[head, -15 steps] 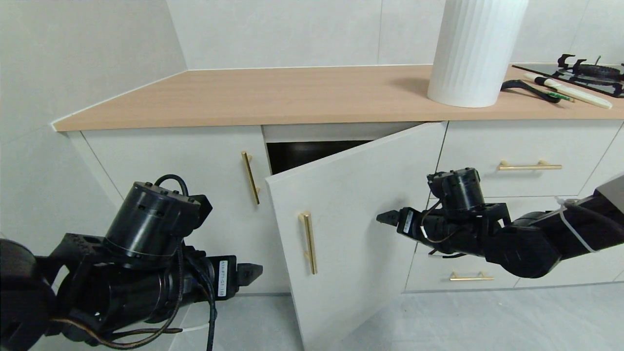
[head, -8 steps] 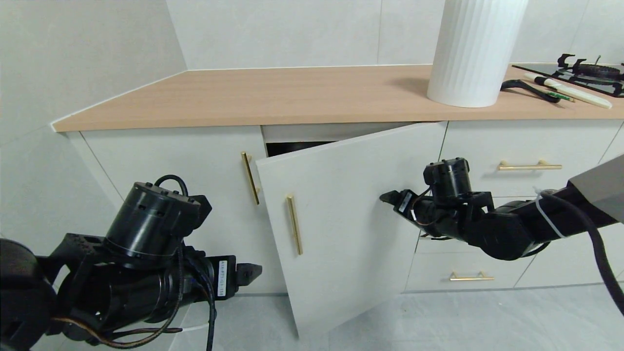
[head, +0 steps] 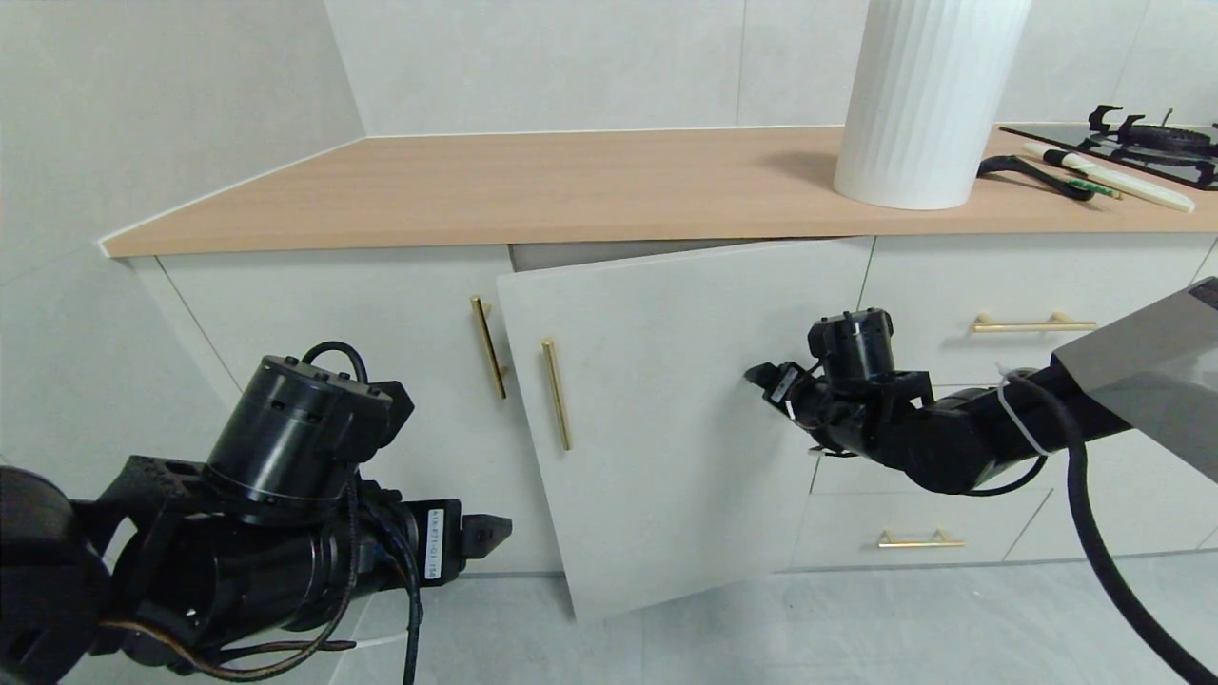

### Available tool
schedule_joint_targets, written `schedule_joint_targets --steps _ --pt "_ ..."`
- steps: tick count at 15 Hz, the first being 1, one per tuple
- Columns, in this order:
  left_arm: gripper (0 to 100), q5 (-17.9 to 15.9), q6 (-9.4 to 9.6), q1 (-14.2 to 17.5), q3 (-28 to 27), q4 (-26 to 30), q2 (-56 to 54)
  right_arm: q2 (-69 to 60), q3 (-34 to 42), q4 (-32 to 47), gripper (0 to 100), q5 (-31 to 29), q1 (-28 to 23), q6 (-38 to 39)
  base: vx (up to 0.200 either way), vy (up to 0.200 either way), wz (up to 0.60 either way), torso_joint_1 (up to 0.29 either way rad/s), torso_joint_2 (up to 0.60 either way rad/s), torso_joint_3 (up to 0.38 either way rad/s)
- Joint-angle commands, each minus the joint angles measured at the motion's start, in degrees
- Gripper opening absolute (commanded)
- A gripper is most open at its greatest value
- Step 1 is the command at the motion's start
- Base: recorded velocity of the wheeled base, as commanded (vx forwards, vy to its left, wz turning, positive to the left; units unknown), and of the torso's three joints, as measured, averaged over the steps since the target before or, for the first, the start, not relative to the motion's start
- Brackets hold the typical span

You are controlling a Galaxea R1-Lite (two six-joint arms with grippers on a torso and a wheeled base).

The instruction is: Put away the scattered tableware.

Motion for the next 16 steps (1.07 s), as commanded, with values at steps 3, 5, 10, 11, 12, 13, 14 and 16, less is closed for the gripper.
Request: schedule_joint_targets --steps 3,5,10,11,12,13,14,16 --pt "100 0.03 -0.04 0.04 -0.01 0.02 0.12 3.61 -3.3 -0.05 100 -4.78 0.01 -0.11 0.0 0.0 0.0 0.0 0.0 0.0" --pt "100 0.03 -0.04 0.04 -0.01 0.02 0.12 3.78 -3.74 -0.05 100 -5.13 0.01 -0.02 0.0 0.0 0.0 0.0 0.0 0.0" --pt "100 0.03 -0.04 0.04 -0.01 0.02 0.12 6.16 -6.11 -0.05 100 -10.05 -0.08 -0.2 0.0 0.0 0.0 0.0 0.0 0.0" --pt "100 0.03 -0.04 0.04 -0.01 0.02 0.12 6.16 -6.11 -0.05 100 -10.05 -0.08 -0.2 0.0 0.0 0.0 0.0 0.0 0.0" --pt "100 0.03 -0.04 0.04 -0.01 0.02 0.12 6.16 -6.2 -0.05 100 -10.14 -0.08 -0.2 0.0 0.0 0.0 0.0 0.0 0.0" --pt "100 0.03 -0.04 0.04 -0.01 0.02 0.12 6.16 -6.2 -0.05 100 -10.14 -0.08 -0.2 0.0 0.0 0.0 0.0 0.0 0.0" --pt "100 0.03 -0.04 0.04 -0.01 0.02 0.12 6.16 -6.2 -0.05 100 -10.14 -0.43 -0.2 0.0 0.0 0.0 0.0 0.0 0.0" --pt "100 0.03 -0.04 0.04 -0.01 0.02 0.12 6.33 -6.55 -0.05 100 -10.4 -1.22 -0.37 0.0 0.0 0.0 0.0 0.0 0.0"
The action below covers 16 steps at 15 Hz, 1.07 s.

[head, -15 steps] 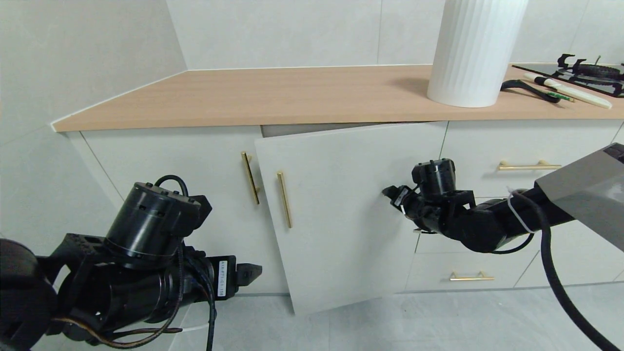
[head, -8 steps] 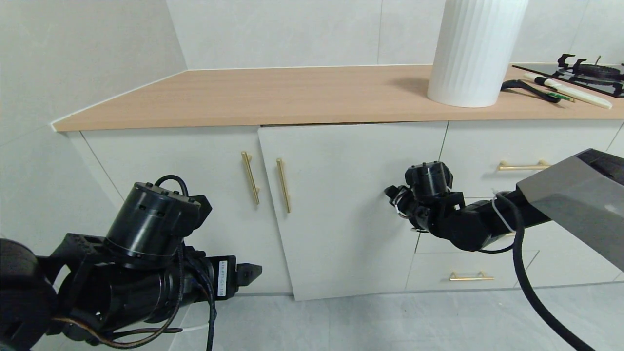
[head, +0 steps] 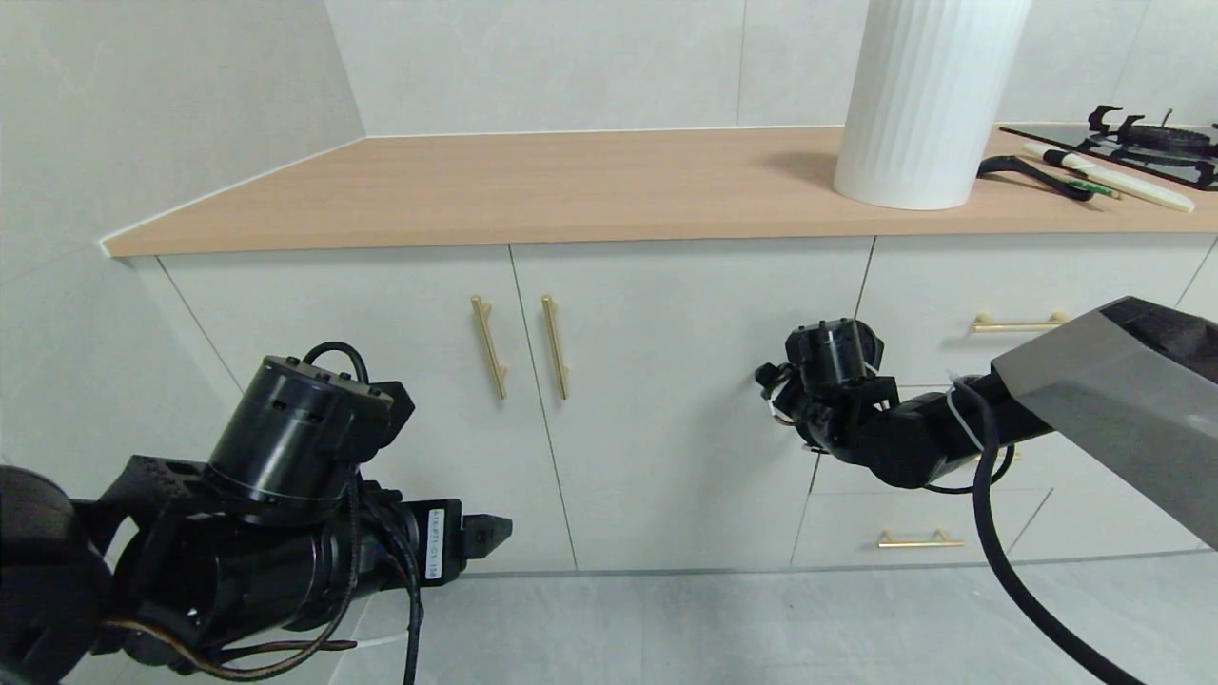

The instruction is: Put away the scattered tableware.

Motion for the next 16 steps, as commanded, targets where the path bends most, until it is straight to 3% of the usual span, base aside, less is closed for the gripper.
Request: schedule_joint_targets --steps 1,4,7,8,9,12,13,14,16 --pt "100 0.01 -0.04 0.04 -0.01 -0.01 0.09 0.09 -0.29 -0.14 100 -0.25 -0.86 -0.05 0.0 0.0 0.0 0.0 0.0 0.0" --pt "100 0.01 -0.04 0.04 -0.01 -0.01 0.0 -2.54 1.38 0.04 100 0.54 -0.51 0.13 0.0 0.0 0.0 0.0 0.0 0.0" --pt "100 0.01 -0.04 -0.05 -0.01 -0.01 -0.35 -17.75 17.9 -0.14 100 21.28 0.64 -0.14 0.0 0.0 0.0 0.0 0.0 0.0" --pt "100 0.01 -0.04 -0.05 -0.01 -0.01 -0.44 -19.6 19.22 -0.14 100 23.92 0.55 -0.49 0.0 0.0 0.0 0.0 0.0 0.0" --pt "100 0.01 -0.04 0.04 -0.01 -0.01 -0.53 -24.43 22.91 -0.05 100 30.42 -0.33 -3.56 0.0 0.0 0.0 0.0 0.0 0.0" --pt "100 0.1 0.05 0.04 -0.1 -0.01 -2.81 -29.97 28.53 -0.14 100 27.88 -0.33 -14.02 0.0 0.0 0.0 0.0 0.0 0.0" --pt "100 0.1 0.05 0.04 -0.1 -0.01 -2.81 -29.97 28.53 -0.14 100 27.88 -0.33 -14.02 0.0 0.0 0.0 0.0 0.0 0.0" --pt "100 1.5 0.14 0.04 -0.71 -0.1 -6.5 -36.47 32.93 -0.14 100 24.54 -0.07 -21.4 0.0 0.0 0.0 0.0 0.0 0.0" --pt "100 3.08 0.75 0.65 -0.36 -0.1 -11.07 -43.68 36.8 -0.14 100 22.95 -0.16 -24.66 0.0 0.0 0.0 0.0 0.0 0.0"
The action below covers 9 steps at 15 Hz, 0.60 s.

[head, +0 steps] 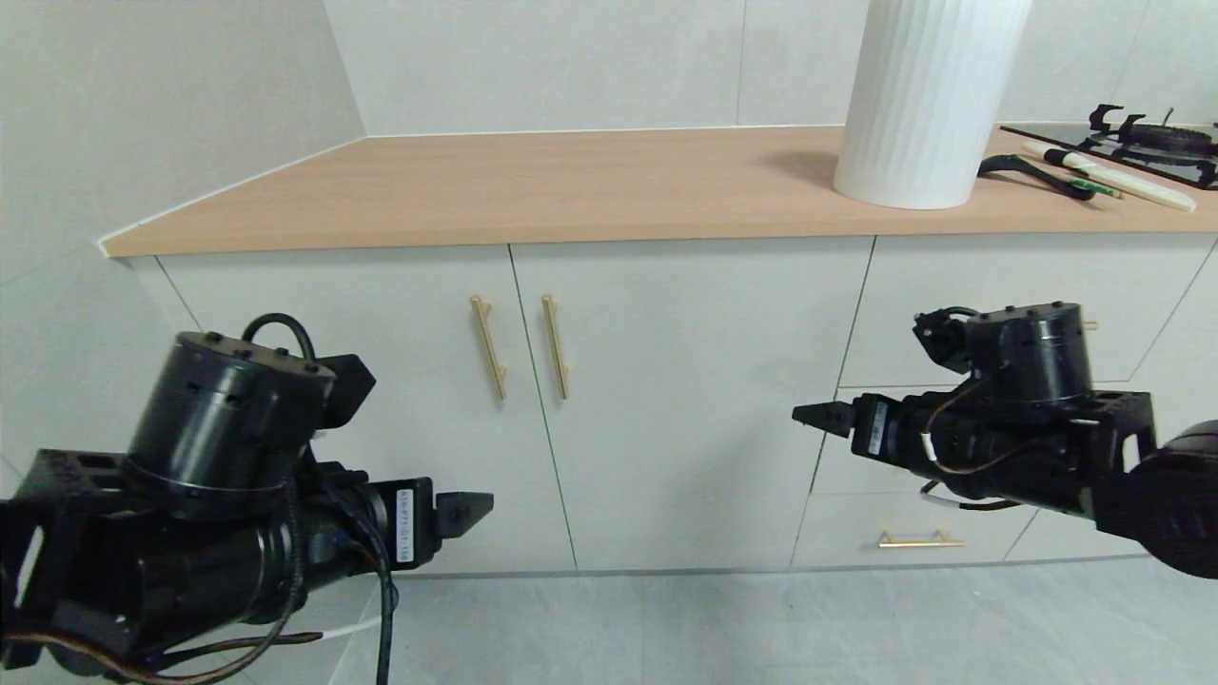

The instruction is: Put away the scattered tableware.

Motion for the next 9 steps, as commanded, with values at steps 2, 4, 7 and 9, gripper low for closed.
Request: schedule_joint_targets --steps 2,4,7,9 --pt "100 2.45 5.73 0.98 2.93 -0.31 -12.43 -20.4 10.72 -0.05 100 -5.62 0.11 -5.81 0.0 0.0 0.0 0.0 0.0 0.0" --pt "100 4.74 12.05 2.39 6.88 -0.31 -21.92 -32.09 18.37 -0.05 100 -10.11 0.11 -12.66 0.0 0.0 0.0 0.0 0.0 0.0" --pt "100 4.74 20.58 8.54 14.27 -0.22 -38.09 -50.46 26.28 0.65 100 -10.37 -3.93 -18.47 0.0 0.0 0.0 0.0 0.0 0.0" --pt "100 4.74 24.18 12.06 15.76 0.22 -49.34 -59.16 28.12 1.09 100 -10.72 -8.68 -20.75 0.0 0.0 0.0 0.0 0.0 0.0"
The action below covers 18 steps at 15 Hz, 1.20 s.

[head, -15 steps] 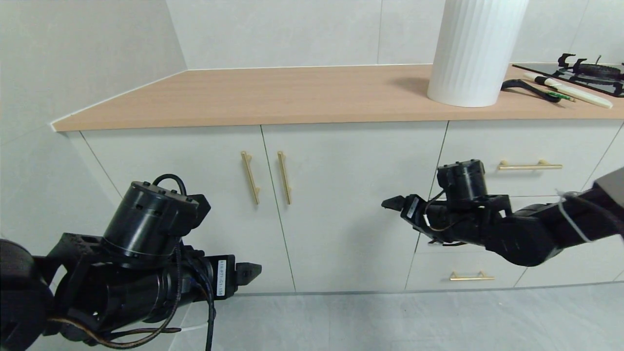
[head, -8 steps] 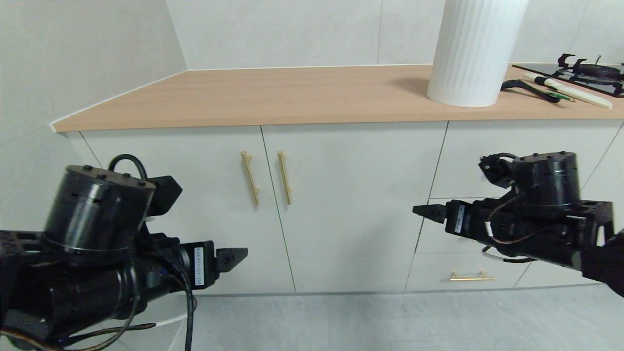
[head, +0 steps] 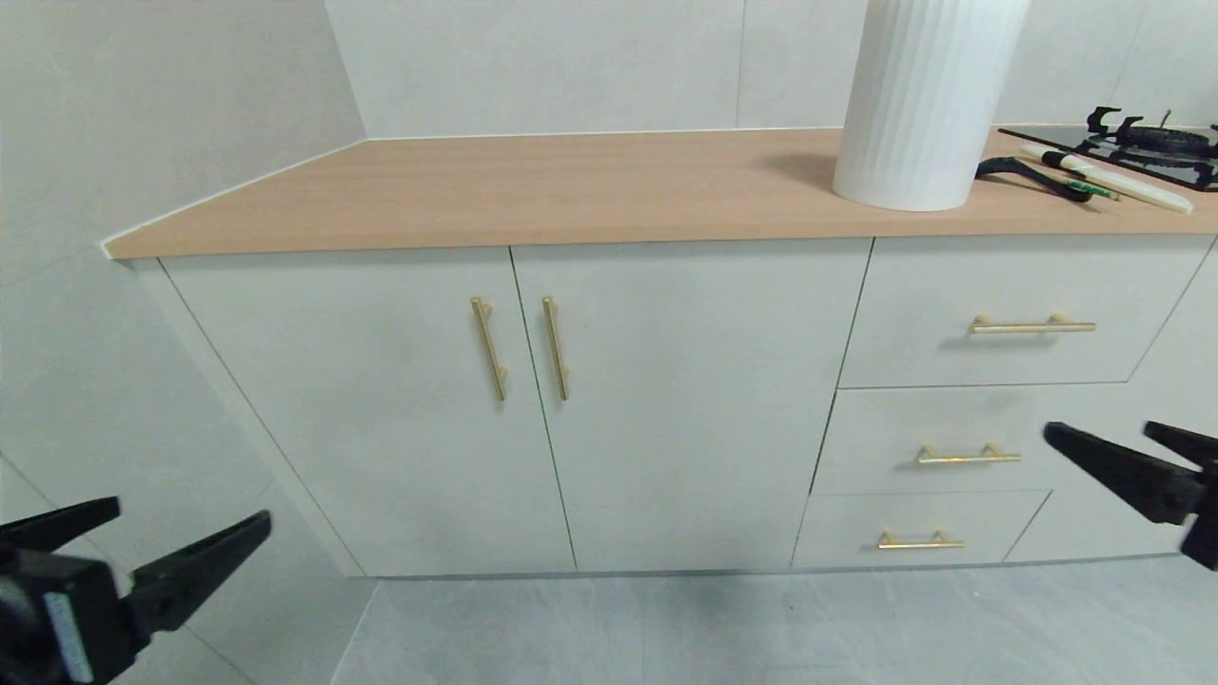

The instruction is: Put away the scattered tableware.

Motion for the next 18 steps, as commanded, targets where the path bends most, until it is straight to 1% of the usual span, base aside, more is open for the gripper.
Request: schedule_joint_targets --steps 1,2,3,4,5,7,8,9,10,11,13,14,15,17,18 --pt "100 0.36 6.05 7.0 4.33 0.3 -21.89 -20.69 6.17 1.72 100 -0.87 -8.3 -4.99 0.0 0.0 0.0 0.0 0.0 0.0" --pt "100 0.36 6.76 7.88 4.07 0.3 -24.44 -23.16 6.17 2.86 100 -0.78 -9.71 -6.05 0.0 0.0 0.0 0.0 0.0 0.0" --pt "100 0.45 9.39 10.43 4.42 0.74 -30.41 -31.07 5.82 8.58 100 -0.87 -12.17 -9.92 0.0 0.0 0.0 0.0 0.0 0.0" --pt "100 0.36 11.24 13.06 4.59 1.88 -34.02 -36.87 5.64 13.32 100 -0.78 -13.23 -13.08 0.0 0.0 0.0 0.0 0.0 0.0" --pt "100 0.27 12.2 14.56 4.59 3.2 -36.65 -41.35 5.73 16.84 100 -0.87 -14.11 -15.19 0.0 0.0 0.0 0.0 0.0 0.0" --pt "100 0.1 12.47 15.44 5.03 5.31 -42.45 -48.91 5.99 21.41 100 -0.87 -17.09 -15.89 0.0 0.0 0.0 0.0 0.0 0.0" --pt "100 0.01 12.73 16.58 6.26 5.75 -44.21 -50.49 6.17 22.99 100 -0.87 -19.2 -15.89 0.0 0.0 0.0 0.0 0.0 0.0" --pt "100 0.19 12.64 16.93 7.41 5.4 -44.21 -51.72 6.26 23.87 100 -0.52 -21.22 -15.89 0.0 0.0 0.0 0.0 0.0 0.0" --pt "100 0.36 12.47 17.02 9.16 3.64 -44.21 -54.8 6.43 25.54 100 -0.17 -22.81 -15.89 0.0 0.0 0.0 0.0 0.0 0.0" --pt "100 0.45 12.47 17.37 10.75 1.88 -44.21 -55.15 6.96 26.16 100 -0.78 -22.72 -15.81 0.0 0.0 0.0 0.0 0.0 0.0" --pt "100 2.82 12.73 20.53 15.23 -3.21 -44.39 -55.24 10.39 25.8 100 -0.69 -22.72 -15.37 0.0 0.0 0.0 0.0 0.0 0.0" --pt "100 2.38 13.44 23.43 16.99 -3.92 -46.15 -55.24 12.85 25.72 100 -0.61 -22.72 -15.45 0.0 0.0 0.0 0.0 0.0 0.0" --pt "100 -0.16 15.28 24.84 19.45 -2.95 -49.75 -55.24 17.16 25.28 100 -0.43 -22.72 -15.37 0.0 0.0 0.0 0.0 0.0 0.0" --pt "100 -1.04 14.67 24.84 23.49 -5.06 -49.75 -55.15 23.31 20.27 100 0.01 -22.72 -15.28 0.0 0.0 0.0 0.0 0.0 0.0" --pt "100 -3.77 15.11 24.84 28.24 -7.61 -49.75 -55.15 23.31 22.73 100 2.38 -22.72 -14.66 0.0 0.0 0.0 0.0 0.0 0.0"
